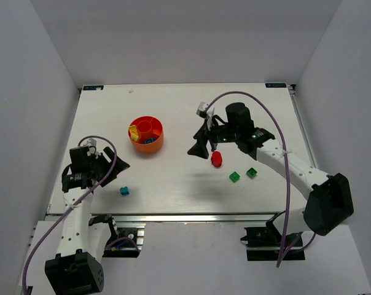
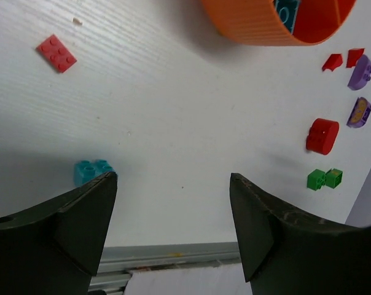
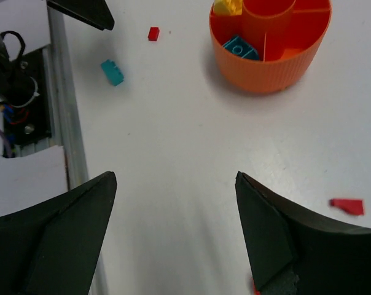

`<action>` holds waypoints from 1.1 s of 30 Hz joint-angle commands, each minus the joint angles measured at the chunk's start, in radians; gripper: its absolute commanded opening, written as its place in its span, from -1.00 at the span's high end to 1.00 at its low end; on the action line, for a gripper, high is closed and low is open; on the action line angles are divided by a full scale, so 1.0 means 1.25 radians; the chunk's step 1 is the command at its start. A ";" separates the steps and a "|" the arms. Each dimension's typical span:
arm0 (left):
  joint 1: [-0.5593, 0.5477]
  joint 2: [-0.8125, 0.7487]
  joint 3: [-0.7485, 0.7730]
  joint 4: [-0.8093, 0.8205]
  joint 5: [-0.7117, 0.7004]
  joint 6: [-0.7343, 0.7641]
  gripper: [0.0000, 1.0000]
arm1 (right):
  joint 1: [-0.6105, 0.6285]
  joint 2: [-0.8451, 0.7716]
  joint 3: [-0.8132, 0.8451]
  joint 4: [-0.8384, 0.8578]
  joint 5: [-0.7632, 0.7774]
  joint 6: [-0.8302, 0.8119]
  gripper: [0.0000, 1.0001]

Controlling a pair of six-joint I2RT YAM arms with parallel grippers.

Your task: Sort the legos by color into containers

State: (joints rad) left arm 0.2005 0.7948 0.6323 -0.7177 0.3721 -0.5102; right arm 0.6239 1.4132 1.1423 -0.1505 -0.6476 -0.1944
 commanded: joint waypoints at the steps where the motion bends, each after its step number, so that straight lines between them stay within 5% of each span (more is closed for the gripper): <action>1: -0.011 0.030 0.003 -0.045 -0.006 0.004 -0.68 | -0.041 -0.086 -0.073 0.110 -0.084 0.176 -0.68; 13: -0.087 0.207 0.065 -0.123 -0.157 -0.015 -0.69 | -0.176 -0.178 -0.180 0.207 -0.180 0.271 -0.76; 21: -0.186 0.310 0.110 -0.151 -0.284 -0.042 -0.94 | -0.196 -0.186 -0.193 0.236 -0.243 0.304 -0.74; 33: -0.263 0.384 0.103 -0.119 -0.355 -0.068 -0.70 | -0.234 -0.191 -0.217 0.268 -0.262 0.326 -0.70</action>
State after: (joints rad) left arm -0.1108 1.2636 0.7433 -0.8818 -0.0273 -0.5831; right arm 0.3405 1.1927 0.8730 0.1310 -0.9459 0.1955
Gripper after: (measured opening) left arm 0.878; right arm 0.854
